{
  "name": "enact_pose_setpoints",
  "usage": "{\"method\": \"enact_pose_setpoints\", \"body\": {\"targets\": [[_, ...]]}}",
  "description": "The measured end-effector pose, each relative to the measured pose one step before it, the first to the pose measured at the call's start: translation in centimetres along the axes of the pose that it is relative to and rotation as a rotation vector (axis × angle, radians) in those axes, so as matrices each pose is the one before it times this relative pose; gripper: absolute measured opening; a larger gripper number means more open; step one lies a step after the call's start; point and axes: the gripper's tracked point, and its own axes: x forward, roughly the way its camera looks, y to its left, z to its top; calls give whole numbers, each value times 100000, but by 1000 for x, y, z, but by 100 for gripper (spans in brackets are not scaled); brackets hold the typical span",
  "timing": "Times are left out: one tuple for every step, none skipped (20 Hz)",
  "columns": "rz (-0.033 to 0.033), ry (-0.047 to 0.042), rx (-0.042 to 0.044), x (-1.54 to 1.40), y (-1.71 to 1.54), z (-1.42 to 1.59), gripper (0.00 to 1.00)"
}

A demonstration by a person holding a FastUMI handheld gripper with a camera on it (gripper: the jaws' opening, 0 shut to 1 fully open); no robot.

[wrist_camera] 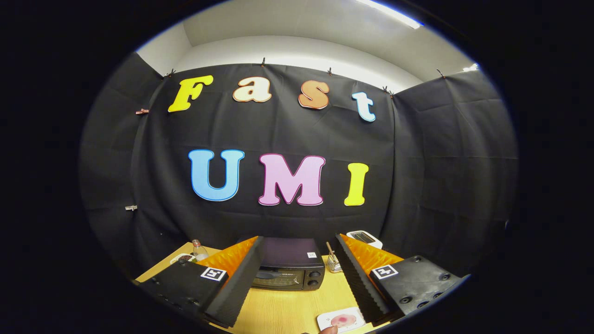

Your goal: Open the toaster oven, put the food inside, and close the toaster oven door.

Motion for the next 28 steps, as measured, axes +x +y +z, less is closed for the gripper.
{"method": "enact_pose_setpoints", "body": {"targets": [[51, 247, 25, 100, 103, -112, 97], [78, 116, -53, 202, 154, -118, 97], [119, 205, -55, 170, 178, -170, 97], [261, 134, 103, 194, 250, -199, 97], [409, -71, 287, 257, 436, -112, 97], [545, -332, 630, 336, 487, -113, 98], [696, -28, 970, 361, 549, -387, 98], [818, 642, 1120, 412, 660, -643, 97], [550, 1672, 1043, 590, 597, -983, 97], [543, 2145, 606, 712, 645, -1114, 97], [509, 2370, 294, 938, 738, -1167, 97], [706, 2651, 566, 932, 715, -1288, 97], [980, 2742, 1336, 1169, 736, -1303, 97], [571, 2978, 1643, 1385, 602, -1497, 97], [507, 2788, 1742, 1501, 449, -1377, 98], [-72, 2728, 1236, 1631, 172, -1444, 98], [-350, 2791, 382, 1639, 128, -1470, 98], [-555, 3127, -158, 1672, -35, -1483, 98], [-232, 2536, -976, 1738, -8, -1424, 98], [-536, 2781, -1744, 1535, -85, -1377, 98], [-918, 2043, -2154, 1498, -191, -1017, 98], [-921, 2050, -1592, 1293, -176, -1005, 98], [-403, 2356, 33, 1229, -83, -909, 99], [-294, 1552, 549, 1069, 36, -588, 99], [-515, 1322, 398, 765, 113, -433, 99], [-437, 905, -62, 567, 65, -132, 98], [-710, 746, -1005, 593, -23, -445, 98], [-560, 858, -1206, 624, -52, -224, 98]]}}
